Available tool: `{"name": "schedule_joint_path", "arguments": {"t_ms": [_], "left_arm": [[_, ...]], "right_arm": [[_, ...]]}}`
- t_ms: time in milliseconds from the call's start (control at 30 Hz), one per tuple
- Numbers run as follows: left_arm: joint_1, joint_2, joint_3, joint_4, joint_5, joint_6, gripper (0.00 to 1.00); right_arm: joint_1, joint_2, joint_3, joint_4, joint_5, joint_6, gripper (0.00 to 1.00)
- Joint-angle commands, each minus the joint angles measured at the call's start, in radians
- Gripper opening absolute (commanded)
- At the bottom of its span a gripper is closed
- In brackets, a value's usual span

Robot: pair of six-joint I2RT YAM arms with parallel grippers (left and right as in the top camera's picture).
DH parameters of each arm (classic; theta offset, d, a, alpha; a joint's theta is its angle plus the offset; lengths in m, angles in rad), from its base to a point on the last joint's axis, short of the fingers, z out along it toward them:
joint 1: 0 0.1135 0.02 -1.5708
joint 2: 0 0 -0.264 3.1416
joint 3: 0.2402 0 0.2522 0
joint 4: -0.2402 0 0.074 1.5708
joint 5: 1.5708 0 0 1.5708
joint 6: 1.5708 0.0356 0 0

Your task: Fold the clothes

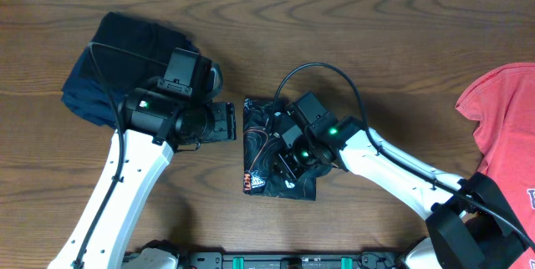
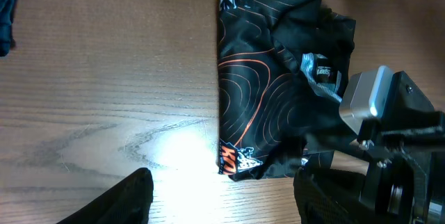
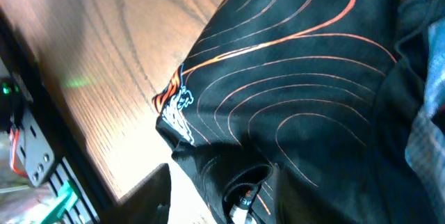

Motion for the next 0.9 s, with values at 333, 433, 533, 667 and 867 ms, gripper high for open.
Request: {"name": "schedule_joint_path", "arguments": {"t_ms": [333, 433, 533, 667, 867], "left_arm": [[0.004, -0.006, 0.016, 0.0, -0.013, 0.014, 0.67], [0.004, -0.006, 0.016, 0.0, -0.013, 0.014, 0.67], [0.004, -0.006, 0.016, 0.0, -0.013, 0.014, 0.67], [0.004, -0.006, 0.016, 0.008, -0.013, 0.014, 0.68], [0.004, -0.006, 0.016, 0.011, -0.013, 0.013, 0.68]], "right_arm": [[-0.002, -0.012, 0.004, -0.219, 0.184, 0.016, 0.01], [-0.002, -0.012, 0.004, -0.257, 0.204, 0.017, 0.01], [-0.008, -0.012, 0.004, -0.312, 0.288, 0.052, 0.01], [-0.005, -0.012, 0.004, -0.316, 0.268, 0.051, 0.02], [0.001, -0.012, -0.016, -0.287, 0.312, 0.108, 0.06]]}}
